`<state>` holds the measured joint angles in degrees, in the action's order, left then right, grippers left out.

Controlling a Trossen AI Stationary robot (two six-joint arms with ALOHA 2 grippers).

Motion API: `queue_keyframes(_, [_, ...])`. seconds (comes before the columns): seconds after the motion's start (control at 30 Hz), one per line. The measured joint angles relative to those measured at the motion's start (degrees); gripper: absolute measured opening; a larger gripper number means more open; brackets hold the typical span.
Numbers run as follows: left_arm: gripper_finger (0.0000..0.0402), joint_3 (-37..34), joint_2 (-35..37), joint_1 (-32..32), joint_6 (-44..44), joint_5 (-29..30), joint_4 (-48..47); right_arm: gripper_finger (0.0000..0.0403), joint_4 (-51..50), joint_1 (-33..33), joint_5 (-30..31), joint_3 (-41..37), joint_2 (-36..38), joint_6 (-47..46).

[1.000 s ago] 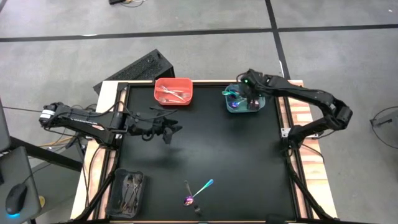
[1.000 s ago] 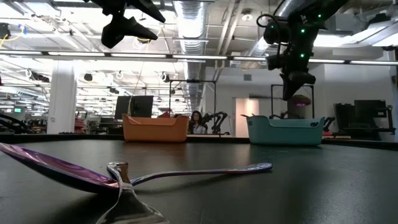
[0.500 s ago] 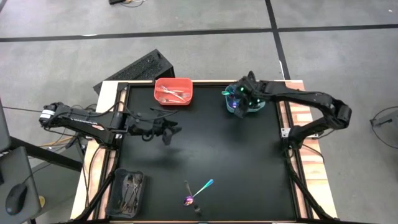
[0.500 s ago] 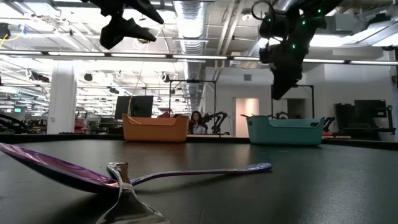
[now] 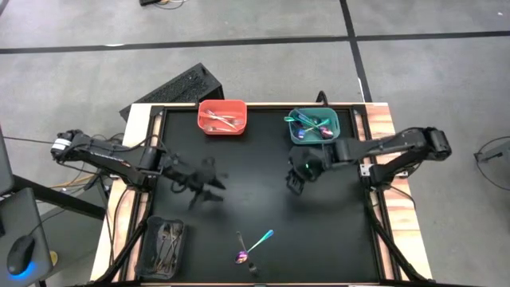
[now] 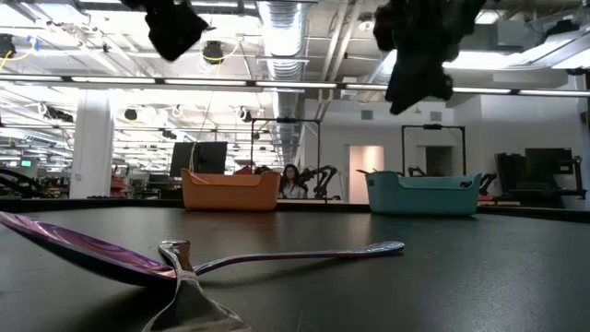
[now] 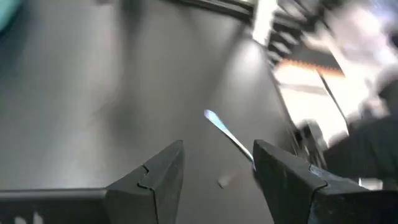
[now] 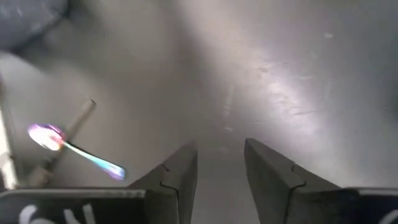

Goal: Sort silverware by color (type)
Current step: Put the black fork into the black bin

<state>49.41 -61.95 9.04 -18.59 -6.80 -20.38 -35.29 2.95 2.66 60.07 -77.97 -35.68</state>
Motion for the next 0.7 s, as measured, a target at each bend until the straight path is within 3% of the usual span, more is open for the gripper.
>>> queue_keyframes(0.13, [0.0164,0.00,-0.04,3.40,13.95,-2.13,0.53,0.0140,2.52,6.49,5.95,0.00,-0.01,-12.36])
queue_keyframes(0.27, [0.0147,0.00,-1.26,4.96,21.32,-4.21,4.93,0.0130,5.42,12.06,10.60,0.00,-0.02,-23.25])
queue_keyframes(0.47, [0.0133,0.02,-10.17,7.81,25.52,-12.92,16.00,0.0119,9.41,19.56,17.16,0.00,-0.02,-34.65])
queue_keyframes(0.57, [0.0132,0.00,-15.68,8.71,24.84,-14.47,20.79,0.0118,9.01,21.80,18.57,0.04,-0.02,-37.95])
queue_keyframes(0.7, [0.0132,-0.02,-21.69,8.43,22.75,-21.35,27.75,0.0118,8.99,22.79,18.90,0.04,-0.02,-40.71])
